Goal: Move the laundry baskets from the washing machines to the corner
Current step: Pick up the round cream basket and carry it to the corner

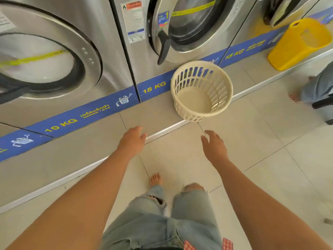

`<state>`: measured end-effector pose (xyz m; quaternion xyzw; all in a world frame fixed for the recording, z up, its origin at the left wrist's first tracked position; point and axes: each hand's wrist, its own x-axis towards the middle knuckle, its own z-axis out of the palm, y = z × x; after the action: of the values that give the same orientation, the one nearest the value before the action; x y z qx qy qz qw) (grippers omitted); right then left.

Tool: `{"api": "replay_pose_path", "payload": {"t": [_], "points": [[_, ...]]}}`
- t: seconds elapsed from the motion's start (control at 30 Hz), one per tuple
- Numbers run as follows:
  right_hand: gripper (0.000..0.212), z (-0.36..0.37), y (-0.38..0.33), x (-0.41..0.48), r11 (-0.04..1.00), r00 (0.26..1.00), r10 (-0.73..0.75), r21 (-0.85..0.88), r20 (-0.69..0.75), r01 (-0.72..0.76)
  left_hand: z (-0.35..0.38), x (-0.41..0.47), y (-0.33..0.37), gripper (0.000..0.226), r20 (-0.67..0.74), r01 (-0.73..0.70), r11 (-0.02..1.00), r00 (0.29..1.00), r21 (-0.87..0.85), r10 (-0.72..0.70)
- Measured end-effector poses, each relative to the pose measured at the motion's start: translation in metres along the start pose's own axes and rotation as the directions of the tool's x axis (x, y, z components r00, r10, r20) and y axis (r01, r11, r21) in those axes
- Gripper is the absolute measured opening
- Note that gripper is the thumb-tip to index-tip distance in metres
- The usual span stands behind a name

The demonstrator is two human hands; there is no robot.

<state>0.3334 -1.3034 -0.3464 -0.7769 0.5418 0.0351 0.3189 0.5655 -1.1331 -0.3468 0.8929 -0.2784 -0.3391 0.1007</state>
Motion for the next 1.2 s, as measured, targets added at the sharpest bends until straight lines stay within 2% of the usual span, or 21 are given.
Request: {"api": "replay_pose_path", "payload": {"t": [0.13,0.33,0.53,0.77,1.0,1.2], "points": [[0.040,-0.017,-0.003,0.061,0.999,1.000,0.004,0.039,0.004,-0.005,-0.008,0.044,0.029,0.049,-0.013,0.041,0.999,0.999,-0.008,-0.041],[0.042,-0.048,0.016,0.164,0.999,0.996,-0.035,-0.026,0.076,0.037,0.009,0.102,0.086,0.047,-0.065,0.162,0.983,0.984,-0.091,-0.168],[0.040,-0.081,0.041,0.274,0.994,0.983,-0.083,-0.061,0.165,0.094,0.049,0.151,0.162,0.048,-0.054,0.330,0.905,0.933,-0.269,-0.357],[0.042,-0.089,0.064,0.383,0.988,0.980,-0.113,-0.086,0.162,0.128,0.086,0.231,0.235,0.047,-0.066,0.390,0.829,0.891,-0.400,-0.450],[0.048,-0.073,0.106,0.477,0.982,0.993,-0.088,-0.162,0.083,0.101,0.121,0.310,0.243,0.049,-0.130,0.360,0.838,0.887,-0.410,-0.444],[0.055,-0.053,0.132,0.545,0.966,0.990,-0.077,-0.235,0.117,0.103,0.163,0.353,0.218,0.049,-0.037,0.473,0.786,0.848,-0.397,-0.529]]}}
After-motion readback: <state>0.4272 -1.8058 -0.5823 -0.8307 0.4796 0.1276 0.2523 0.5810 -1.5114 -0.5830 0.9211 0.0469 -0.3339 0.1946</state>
